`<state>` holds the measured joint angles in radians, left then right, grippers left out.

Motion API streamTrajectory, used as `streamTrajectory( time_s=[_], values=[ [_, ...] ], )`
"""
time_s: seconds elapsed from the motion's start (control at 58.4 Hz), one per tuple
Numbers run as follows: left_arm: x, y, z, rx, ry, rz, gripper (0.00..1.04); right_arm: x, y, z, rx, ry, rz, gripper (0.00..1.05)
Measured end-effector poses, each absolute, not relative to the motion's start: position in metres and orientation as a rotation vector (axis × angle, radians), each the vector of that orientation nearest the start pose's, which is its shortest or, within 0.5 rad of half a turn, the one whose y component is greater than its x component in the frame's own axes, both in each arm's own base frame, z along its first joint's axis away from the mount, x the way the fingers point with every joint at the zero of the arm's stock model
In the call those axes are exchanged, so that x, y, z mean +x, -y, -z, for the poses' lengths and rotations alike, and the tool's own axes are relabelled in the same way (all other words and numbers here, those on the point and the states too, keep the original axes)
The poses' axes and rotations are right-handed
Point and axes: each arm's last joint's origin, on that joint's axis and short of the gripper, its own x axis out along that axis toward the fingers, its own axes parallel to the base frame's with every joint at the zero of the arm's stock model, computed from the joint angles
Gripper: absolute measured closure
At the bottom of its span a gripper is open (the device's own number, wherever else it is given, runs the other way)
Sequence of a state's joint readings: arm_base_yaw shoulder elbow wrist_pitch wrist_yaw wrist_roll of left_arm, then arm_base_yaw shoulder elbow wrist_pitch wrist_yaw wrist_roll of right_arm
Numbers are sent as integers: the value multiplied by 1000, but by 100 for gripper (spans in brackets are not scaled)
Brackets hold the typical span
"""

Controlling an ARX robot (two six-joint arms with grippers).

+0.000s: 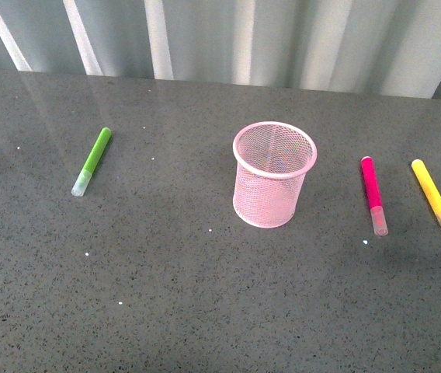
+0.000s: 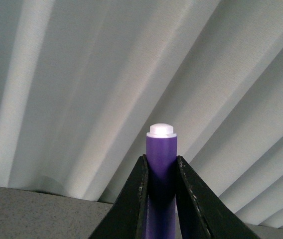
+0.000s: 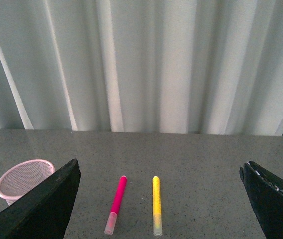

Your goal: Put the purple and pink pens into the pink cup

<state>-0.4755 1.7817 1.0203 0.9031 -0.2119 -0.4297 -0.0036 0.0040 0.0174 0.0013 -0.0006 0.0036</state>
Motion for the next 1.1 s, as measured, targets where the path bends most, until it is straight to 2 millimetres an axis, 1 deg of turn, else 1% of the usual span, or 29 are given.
streamTrajectory(
  time_s=[0.103, 0.24, 0.325, 0.565, 0.668, 0.908, 1.096],
  values=[
    [348, 187, -237, -495, 59, 308, 93, 97, 0, -169, 3, 15, 3, 7],
    [347, 206, -213, -501, 22, 334, 93, 97, 0, -169, 3, 15, 3, 7],
    [349, 213, -201, -504, -1, 334, 93, 97, 0, -169, 4, 15, 3, 7],
    [354, 216, -174, -501, -13, 297, 93, 97, 0, -169, 3, 15, 3, 7],
    [356, 216, -158, -494, -36, 284, 93, 97, 0, -169, 3, 15, 3, 7],
    [350, 215, -148, -515, -38, 276, 93, 97, 0, -169, 3, 15, 3, 7],
    [344, 219, -139, -512, -59, 279, 93, 97, 0, -169, 3, 15, 3, 7]
  ],
)
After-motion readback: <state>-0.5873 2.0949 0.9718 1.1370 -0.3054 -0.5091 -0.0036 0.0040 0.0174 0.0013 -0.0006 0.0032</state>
